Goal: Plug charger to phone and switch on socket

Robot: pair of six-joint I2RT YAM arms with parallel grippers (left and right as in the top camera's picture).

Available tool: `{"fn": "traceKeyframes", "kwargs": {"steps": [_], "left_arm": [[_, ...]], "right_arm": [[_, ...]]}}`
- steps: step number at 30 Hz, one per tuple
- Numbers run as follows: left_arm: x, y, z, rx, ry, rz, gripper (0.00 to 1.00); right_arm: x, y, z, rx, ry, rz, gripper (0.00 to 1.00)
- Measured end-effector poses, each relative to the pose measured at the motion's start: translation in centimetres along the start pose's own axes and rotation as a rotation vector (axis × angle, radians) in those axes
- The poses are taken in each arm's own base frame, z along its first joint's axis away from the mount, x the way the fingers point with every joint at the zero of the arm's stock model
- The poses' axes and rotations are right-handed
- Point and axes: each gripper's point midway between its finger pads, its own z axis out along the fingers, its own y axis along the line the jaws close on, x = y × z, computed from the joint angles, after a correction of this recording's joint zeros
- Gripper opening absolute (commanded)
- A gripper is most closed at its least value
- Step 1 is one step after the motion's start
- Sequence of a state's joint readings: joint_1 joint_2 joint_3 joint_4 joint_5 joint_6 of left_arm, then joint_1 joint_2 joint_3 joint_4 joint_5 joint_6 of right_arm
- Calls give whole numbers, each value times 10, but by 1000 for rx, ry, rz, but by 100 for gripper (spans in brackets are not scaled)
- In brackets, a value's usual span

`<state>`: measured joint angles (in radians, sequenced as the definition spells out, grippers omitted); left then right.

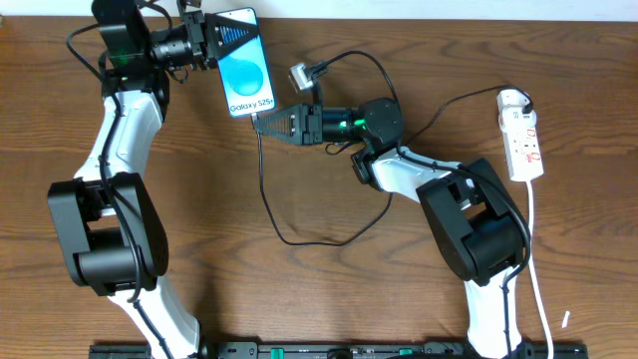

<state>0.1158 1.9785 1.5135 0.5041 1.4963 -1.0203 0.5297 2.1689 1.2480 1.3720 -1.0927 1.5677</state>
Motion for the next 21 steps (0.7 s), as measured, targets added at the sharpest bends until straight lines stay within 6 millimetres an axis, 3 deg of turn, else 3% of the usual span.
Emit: {"fn": "traceKeyframes", "kwargs": {"steps": [6,10,16,21], "left_arm": [[3,-1,2,7,15,-3,6],[4,-2,2,10,20,-2,7],[3,-1,0,8,16,-2,7],[-2,1,-14,0,-2,-5,7]], "right_arm": [[-7,0,-1,0,-40,-2,77],[-9,0,-1,0,-49,3,95],[-9,0,-2,1,-46,-2,98],[-14,-2,-14,14,-43,-9,99]]}}
